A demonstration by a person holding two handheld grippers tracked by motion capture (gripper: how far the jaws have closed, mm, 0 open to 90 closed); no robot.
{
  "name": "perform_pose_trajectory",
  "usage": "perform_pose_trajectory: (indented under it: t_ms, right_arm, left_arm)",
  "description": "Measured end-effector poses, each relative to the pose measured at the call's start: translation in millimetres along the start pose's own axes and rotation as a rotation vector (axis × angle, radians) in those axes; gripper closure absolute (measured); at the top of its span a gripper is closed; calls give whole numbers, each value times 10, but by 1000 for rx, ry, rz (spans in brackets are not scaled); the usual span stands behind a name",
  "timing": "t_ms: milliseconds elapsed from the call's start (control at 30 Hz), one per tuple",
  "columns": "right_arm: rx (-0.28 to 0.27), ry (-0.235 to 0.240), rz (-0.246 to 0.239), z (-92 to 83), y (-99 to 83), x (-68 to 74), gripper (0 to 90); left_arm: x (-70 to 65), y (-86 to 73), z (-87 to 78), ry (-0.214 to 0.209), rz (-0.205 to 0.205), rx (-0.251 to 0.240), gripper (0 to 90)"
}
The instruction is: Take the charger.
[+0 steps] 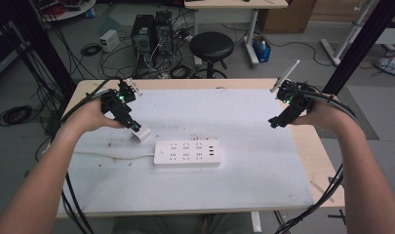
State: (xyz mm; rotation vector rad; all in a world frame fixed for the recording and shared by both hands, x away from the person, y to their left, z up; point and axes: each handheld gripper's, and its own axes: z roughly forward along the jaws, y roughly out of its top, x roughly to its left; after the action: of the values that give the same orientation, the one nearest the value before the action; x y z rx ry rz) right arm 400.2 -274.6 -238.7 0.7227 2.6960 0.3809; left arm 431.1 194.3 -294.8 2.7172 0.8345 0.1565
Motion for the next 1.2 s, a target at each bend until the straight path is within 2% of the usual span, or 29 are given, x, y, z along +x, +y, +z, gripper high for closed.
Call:
perform_pose_trajectory:
  t_ms: [33, 67, 100, 167, 333, 400, 633, 800, 833, 900, 967, 1000, 1100, 1167, 1200]
  right_arm:
    - [-4, 3, 2, 5, -7, -3, 118]
    - [-1, 2, 8, 16, -22, -2, 119]
    - [-3, 4, 16, 25, -31, -2, 118]
    - [-4, 6, 15, 32, -41, -5, 118]
    - [-7, 7, 26, 51, -73, -7, 118]
    - [-10, 7, 33, 51, -91, -10, 118]
    - [-6, 10, 54, 68, -129, -21, 119]
    - [-11, 12, 46, 85, -123, -29, 118]
    - [-11, 14, 50, 96, -118, -21, 119]
    - [-16, 18, 45, 105, -121, -23, 118]
    - [-11, 18, 53, 114, -123, -15, 119]
    - [-16, 20, 50, 120, -128, -19, 119]
    - [-11, 21, 56, 123, -141, -15, 119]
    - [-14, 21, 55, 121, -154, -22, 119]
    - [-18, 23, 59, 122, -160, -24, 119]
  left_arm:
    - [36, 20, 137, 6, -7, 25, 209]
    - [36, 20, 137, 6, -7, 25, 209]
    - [79, 42, 293, 0, -36, 52, 210]
    - [111, 53, 388, 2, -49, 72, 210]
    - [204, 57, 685, 12, -122, 130, 210]
    - [238, 54, 762, 15, -136, 139, 226]
    - [293, 44, 977, 7, -161, 169, 254]
    - [297, 47, 1050, 25, -163, 187, 285]
    - [311, 43, 1095, 41, -168, 203, 301]
    - [322, 43, 1111, 50, -168, 214, 304]
    - [331, 41, 1144, 42, -179, 208, 377]
    - [339, 43, 1152, 46, -172, 211, 384]
    - [350, 49, 1184, 39, -187, 210, 408]
    - [350, 53, 1180, 41, -186, 213, 419]
    - [350, 53, 1175, 45, -172, 218, 423]
